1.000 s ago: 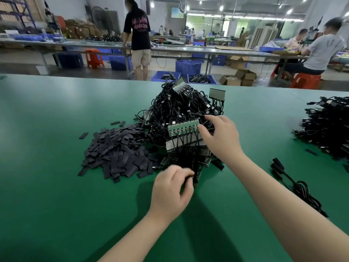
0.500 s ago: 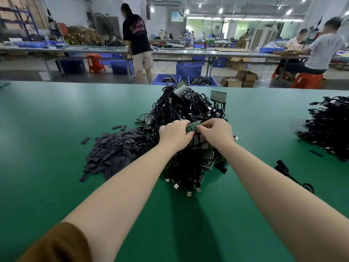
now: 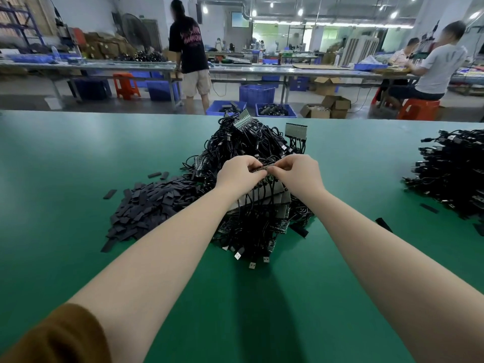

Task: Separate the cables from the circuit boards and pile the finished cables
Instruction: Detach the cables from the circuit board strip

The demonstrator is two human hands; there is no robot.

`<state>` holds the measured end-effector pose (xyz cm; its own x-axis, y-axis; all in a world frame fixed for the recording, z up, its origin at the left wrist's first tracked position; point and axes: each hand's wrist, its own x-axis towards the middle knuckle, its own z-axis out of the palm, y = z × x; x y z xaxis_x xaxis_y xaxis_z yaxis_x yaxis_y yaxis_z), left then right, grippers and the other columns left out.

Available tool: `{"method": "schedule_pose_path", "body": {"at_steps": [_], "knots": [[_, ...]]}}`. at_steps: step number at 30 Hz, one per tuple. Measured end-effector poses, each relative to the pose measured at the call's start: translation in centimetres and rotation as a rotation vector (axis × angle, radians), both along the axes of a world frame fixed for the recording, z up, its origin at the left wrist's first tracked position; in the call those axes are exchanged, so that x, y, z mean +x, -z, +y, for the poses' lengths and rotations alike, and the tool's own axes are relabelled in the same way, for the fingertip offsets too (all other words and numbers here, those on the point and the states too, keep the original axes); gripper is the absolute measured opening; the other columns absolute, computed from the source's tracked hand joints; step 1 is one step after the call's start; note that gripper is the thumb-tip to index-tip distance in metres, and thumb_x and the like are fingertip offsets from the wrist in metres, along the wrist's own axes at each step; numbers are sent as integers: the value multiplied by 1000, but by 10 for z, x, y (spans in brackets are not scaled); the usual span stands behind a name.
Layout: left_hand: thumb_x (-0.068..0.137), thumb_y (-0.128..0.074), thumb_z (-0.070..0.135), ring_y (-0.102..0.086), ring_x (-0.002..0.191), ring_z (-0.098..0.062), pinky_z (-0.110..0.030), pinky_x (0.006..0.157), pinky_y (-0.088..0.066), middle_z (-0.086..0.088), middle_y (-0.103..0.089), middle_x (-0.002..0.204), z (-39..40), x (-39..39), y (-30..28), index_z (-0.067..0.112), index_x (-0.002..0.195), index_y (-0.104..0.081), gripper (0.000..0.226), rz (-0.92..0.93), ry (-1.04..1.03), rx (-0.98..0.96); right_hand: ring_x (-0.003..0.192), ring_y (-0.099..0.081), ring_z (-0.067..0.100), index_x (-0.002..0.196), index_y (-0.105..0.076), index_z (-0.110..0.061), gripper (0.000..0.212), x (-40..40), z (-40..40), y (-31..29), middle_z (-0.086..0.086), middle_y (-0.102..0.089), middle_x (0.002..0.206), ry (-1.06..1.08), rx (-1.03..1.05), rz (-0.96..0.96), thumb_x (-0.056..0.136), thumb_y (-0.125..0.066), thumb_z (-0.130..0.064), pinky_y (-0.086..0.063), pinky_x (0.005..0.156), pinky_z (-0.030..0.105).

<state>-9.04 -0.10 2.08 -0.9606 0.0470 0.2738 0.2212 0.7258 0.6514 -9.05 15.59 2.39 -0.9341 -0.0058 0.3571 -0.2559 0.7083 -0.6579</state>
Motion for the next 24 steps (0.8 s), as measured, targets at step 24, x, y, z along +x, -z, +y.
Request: {"method": "schedule_pose_path", "body": {"at_steps": [24], "knots": [[93,-56,42,-51,122,-16,-42,100,-34,9,-59,130,-5,18,11,32,133,-55,41,86,-159,-46,71,-53,22,87,-52,-24,14,127,-2,-4,-2,-56,86,139,-722,290,100,-58,-23,-46,66,36]]}}
